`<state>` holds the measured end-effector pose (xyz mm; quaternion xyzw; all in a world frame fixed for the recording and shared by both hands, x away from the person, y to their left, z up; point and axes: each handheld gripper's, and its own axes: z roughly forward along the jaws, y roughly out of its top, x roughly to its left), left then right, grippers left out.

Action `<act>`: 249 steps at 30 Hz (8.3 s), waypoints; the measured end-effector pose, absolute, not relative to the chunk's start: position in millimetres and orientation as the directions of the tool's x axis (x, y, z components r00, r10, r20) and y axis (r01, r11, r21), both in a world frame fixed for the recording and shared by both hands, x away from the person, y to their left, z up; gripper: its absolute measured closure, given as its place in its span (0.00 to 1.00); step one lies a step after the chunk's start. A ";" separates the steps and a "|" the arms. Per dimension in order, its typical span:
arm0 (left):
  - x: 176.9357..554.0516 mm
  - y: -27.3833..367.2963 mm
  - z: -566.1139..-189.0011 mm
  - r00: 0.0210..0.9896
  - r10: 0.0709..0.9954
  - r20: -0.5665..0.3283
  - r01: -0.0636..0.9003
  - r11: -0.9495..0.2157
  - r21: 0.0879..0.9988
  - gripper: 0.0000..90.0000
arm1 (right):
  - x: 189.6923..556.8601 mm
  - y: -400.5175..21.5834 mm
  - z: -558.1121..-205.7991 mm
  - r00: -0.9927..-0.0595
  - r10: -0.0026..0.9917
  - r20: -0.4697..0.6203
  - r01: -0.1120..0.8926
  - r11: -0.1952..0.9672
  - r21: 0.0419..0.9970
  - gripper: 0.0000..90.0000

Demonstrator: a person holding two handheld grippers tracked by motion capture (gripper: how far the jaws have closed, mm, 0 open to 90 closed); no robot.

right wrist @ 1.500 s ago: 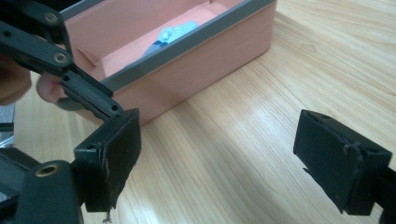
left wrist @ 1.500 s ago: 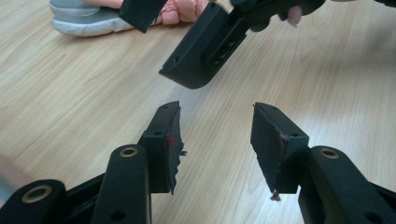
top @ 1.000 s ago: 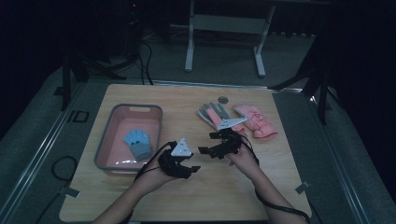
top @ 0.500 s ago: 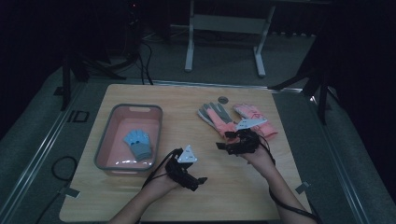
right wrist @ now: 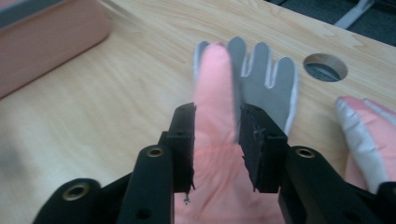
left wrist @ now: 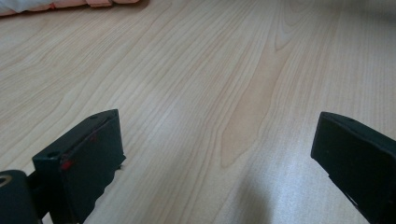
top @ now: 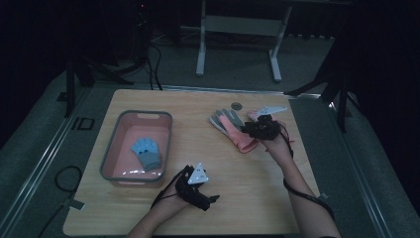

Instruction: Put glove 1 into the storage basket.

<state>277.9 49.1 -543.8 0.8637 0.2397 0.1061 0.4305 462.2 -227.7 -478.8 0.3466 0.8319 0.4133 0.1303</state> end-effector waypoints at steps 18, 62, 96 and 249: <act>276.0 52.9 -547.8 0.863 0.504 -0.026 0.321 -0.509 0.799 0.03 | 517.8 -202.1 -528.3 -0.705 0.710 -0.003 0.542 0.541 0.643 0.78; 265.2 56.7 -547.0 0.850 0.527 -0.010 0.305 -0.477 0.824 0.03 | 367.8 -181.6 -507.7 -0.275 0.946 0.170 0.697 0.075 0.713 0.98; 266.2 58.3 -551.2 0.840 0.542 -0.014 0.321 -0.477 0.818 0.03 | 400.2 -283.9 -471.4 -0.485 0.874 -0.024 0.534 0.318 0.784 0.72; 256.8 58.3 -548.8 0.834 0.551 0.021 0.294 -0.477 0.828 0.03 | 352.2 -294.5 -465.5 -0.389 0.921 0.007 0.598 0.247 0.763 1.00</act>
